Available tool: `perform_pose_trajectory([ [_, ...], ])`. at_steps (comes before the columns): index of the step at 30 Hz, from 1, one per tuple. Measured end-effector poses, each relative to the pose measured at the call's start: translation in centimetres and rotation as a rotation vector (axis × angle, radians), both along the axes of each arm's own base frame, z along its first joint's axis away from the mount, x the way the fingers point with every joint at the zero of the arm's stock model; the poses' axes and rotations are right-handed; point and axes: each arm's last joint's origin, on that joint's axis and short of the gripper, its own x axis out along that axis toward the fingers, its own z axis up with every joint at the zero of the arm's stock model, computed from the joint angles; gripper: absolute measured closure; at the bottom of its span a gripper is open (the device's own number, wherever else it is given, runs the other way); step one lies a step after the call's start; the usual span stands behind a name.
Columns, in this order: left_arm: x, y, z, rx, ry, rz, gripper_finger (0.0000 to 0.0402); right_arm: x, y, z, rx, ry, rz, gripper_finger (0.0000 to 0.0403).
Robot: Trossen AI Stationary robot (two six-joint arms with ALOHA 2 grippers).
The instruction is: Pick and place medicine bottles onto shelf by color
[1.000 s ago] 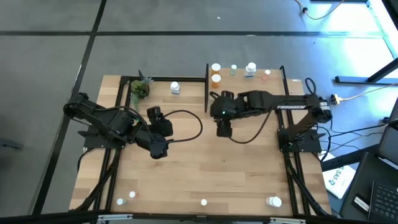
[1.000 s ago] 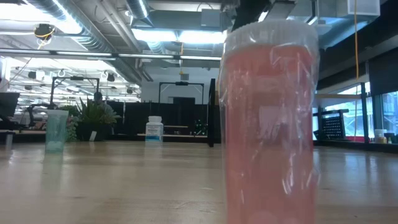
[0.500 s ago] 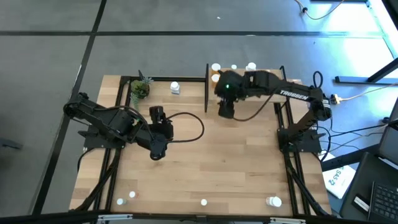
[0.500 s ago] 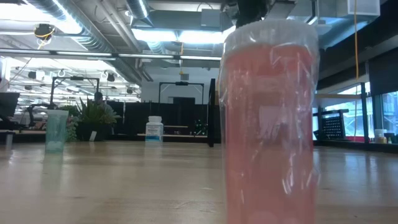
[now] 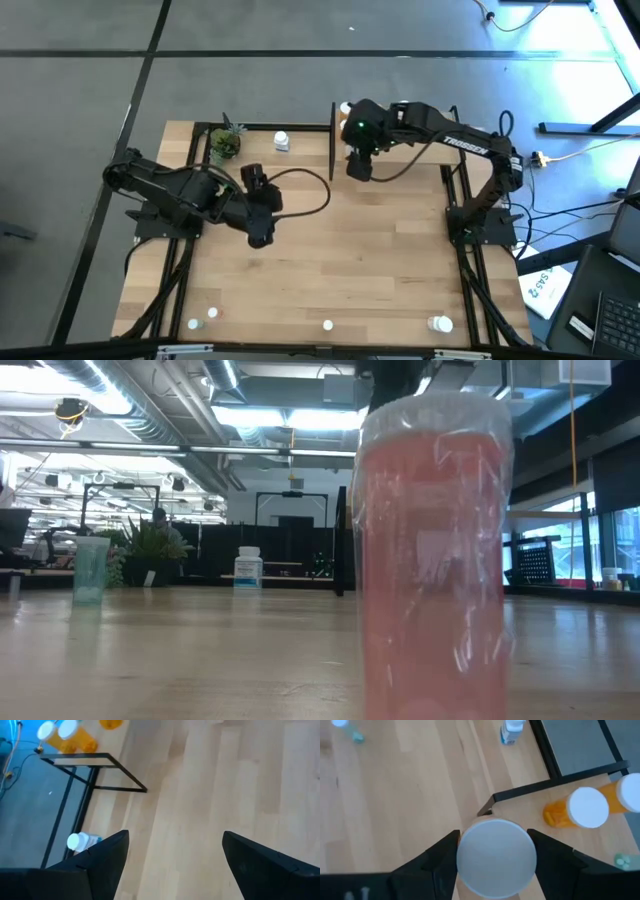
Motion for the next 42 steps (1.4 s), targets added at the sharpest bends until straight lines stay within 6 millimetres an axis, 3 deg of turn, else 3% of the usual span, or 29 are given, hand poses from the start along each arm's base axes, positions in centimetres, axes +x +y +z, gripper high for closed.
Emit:
perform_pose_trajectory([
  [6,0.3,1.0,0.0,0.000,-0.013,0.064,0.0086,0.9,-1.3,-1.4,-0.002,0.045,-0.010,0.0183],
  [15,0.3,1.0,0.0,-0.004,-0.013,0.065,0.0086,1.7,-3.3,-3.0,0.005,0.081,-0.048,0.0183],
  [27,0.2,1.0,0.0,-0.005,-0.006,0.065,0.0086,2.0,-3.7,-3.4,0.001,0.068,-0.058,0.0183],
  [42,0.0,0.2,-0.1,-0.043,-0.006,0.041,0.0086,3.4,-4.5,-5.7,0.019,0.127,-0.069,0.0183],
])
